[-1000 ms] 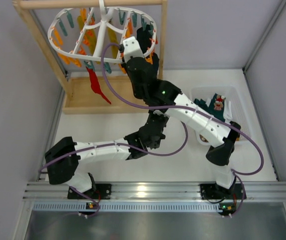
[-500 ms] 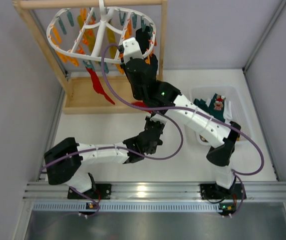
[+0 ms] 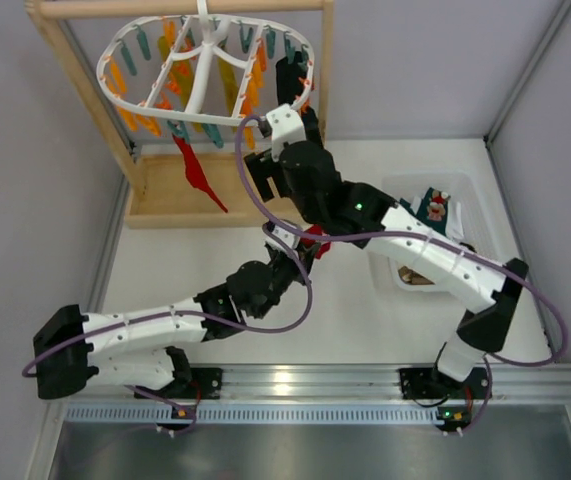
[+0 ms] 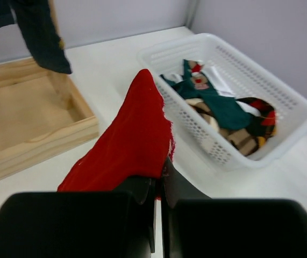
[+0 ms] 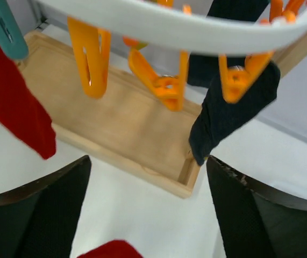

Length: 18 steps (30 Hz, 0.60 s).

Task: Remove the socks clipped to the hanger

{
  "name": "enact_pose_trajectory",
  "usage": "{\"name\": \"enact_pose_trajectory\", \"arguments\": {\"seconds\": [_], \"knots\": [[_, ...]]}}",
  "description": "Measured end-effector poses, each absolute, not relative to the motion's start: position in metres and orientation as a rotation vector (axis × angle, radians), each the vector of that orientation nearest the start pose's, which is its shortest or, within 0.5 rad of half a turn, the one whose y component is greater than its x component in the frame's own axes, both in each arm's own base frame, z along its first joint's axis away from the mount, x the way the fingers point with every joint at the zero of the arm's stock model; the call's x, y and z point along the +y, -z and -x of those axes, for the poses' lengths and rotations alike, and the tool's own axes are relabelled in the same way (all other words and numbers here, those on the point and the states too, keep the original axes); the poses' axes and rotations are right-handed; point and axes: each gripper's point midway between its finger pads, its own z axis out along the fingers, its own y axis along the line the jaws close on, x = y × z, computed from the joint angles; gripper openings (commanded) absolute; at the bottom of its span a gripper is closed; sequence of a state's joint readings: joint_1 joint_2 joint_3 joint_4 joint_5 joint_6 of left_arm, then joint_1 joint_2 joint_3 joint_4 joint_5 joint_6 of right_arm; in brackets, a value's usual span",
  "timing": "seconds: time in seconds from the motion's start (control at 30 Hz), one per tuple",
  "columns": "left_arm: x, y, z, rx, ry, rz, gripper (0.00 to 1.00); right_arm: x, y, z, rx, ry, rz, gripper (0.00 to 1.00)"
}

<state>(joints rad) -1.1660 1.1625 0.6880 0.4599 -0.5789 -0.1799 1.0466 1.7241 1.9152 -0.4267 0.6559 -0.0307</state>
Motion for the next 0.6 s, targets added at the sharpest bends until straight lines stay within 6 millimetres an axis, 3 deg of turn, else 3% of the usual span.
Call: {"name": "enact_pose_trajectory", "arguments": {"seconds": [0.07,0.17,0.3,0.4,0.5,0.6], "knots": [[-0.327,-0.261,-0.224,1.566,0.685,-0.357,0.0,0.352,-0.388,-0.321,1.714,-0.182,0.502,0.99],[-0.341,-0.257,-0.21,1.579,0.784,-0.426,0.0,0.32,-0.395,-0.294,1.724,-0.242,0.498,1.0],[-0.369,-0.24,-0.196,1.63,0.882,-0.53,0.0,0.244,-0.413,-0.257,1.7,-0.273,0.393,0.99],[-0.395,-0.232,-0.193,1.666,0.931,-0.591,0.0,0.186,-0.438,-0.239,1.656,-0.263,0.263,1.0],[-0.428,-0.237,-0.196,1.674,0.981,-0.63,0.0,0.132,-0.456,-0.222,1.617,-0.243,0.118,0.99],[-0.461,-0.249,-0.203,1.658,1.028,-0.646,0.0,0.095,-0.461,-0.208,1.593,-0.243,0.025,0.99]]}}
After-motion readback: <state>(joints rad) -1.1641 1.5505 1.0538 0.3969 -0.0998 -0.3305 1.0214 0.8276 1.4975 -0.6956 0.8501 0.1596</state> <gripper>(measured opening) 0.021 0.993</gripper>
